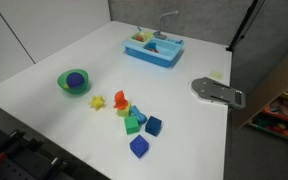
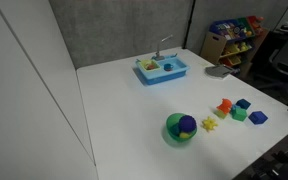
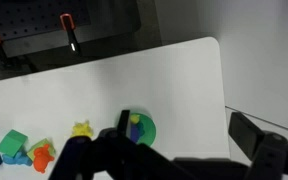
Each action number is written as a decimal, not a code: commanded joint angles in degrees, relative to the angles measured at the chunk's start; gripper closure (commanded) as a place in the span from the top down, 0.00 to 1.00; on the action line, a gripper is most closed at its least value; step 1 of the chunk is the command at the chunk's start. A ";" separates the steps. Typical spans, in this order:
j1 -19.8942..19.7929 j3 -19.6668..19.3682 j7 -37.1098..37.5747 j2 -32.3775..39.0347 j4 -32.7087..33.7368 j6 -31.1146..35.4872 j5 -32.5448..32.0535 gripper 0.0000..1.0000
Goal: Remove the purple ball from the bowl and put it on the table
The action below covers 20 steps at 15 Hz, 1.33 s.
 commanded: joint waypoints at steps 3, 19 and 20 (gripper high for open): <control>-1.35 0.96 -0.59 -0.09 0.19 -0.42 0.55 1.00; -3.25 2.98 -0.26 11.04 6.79 4.94 -3.29 1.00; -3.36 2.82 -0.57 12.34 7.17 6.38 -4.12 1.00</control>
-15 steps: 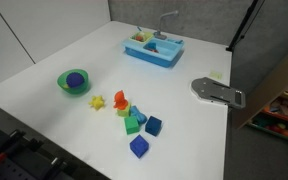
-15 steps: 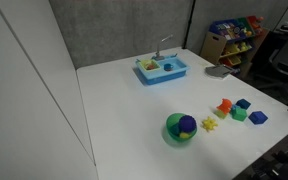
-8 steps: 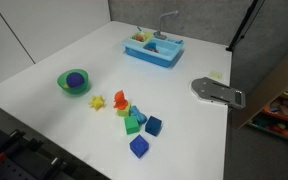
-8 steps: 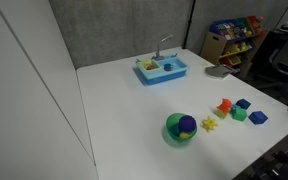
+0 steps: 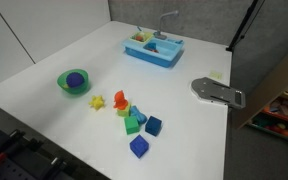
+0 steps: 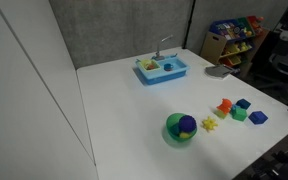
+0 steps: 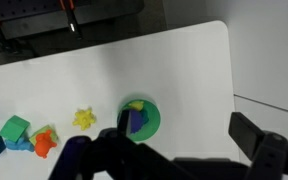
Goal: Remove the purple ball from the bowl and put it on the table
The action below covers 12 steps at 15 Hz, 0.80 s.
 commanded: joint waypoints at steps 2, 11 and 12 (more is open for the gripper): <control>-1.45 0.29 -0.66 7.36 3.87 5.50 -4.10 1.00; -3.58 -3.13 -1.57 13.47 -1.85 25.18 -9.20 1.00; -3.72 -3.76 -2.01 14.04 -2.53 27.03 -8.96 1.00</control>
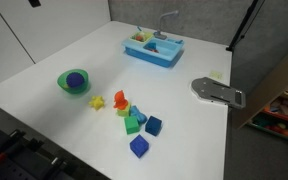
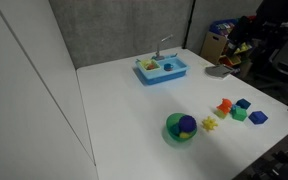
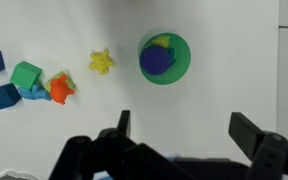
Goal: Remove the purple ball from the bowl and put it on the table
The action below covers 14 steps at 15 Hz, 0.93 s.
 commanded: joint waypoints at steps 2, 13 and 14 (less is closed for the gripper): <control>-0.64 -2.59 -2.25 2.77 -2.66 7.97 0.37 1.00; -0.08 -3.55 -1.76 9.84 -4.98 15.98 0.15 1.00; -0.08 -3.56 -1.76 9.86 -4.97 15.98 0.15 1.00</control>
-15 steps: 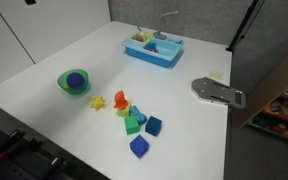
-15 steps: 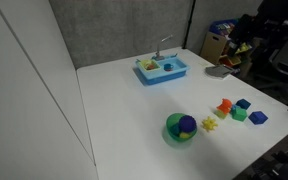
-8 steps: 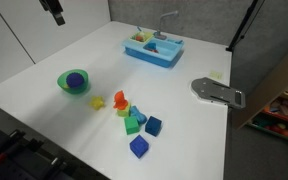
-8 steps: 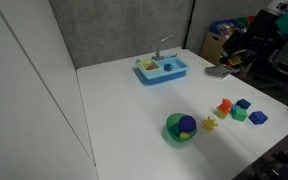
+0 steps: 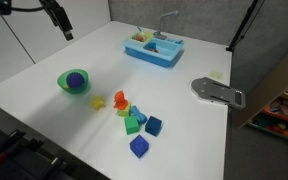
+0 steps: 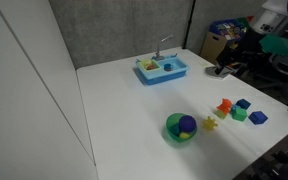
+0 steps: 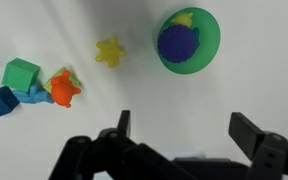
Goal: Remove the purple ball from the bowl and put it on the table
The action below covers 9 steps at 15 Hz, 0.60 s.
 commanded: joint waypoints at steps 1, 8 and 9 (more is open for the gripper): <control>0.36 -0.38 0.06 -0.02 0.10 -0.12 -0.10 1.00; 1.86 0.31 -1.60 7.55 2.50 -0.49 -1.26 1.00; 2.30 0.48 -1.68 8.94 3.03 -0.40 -1.48 1.00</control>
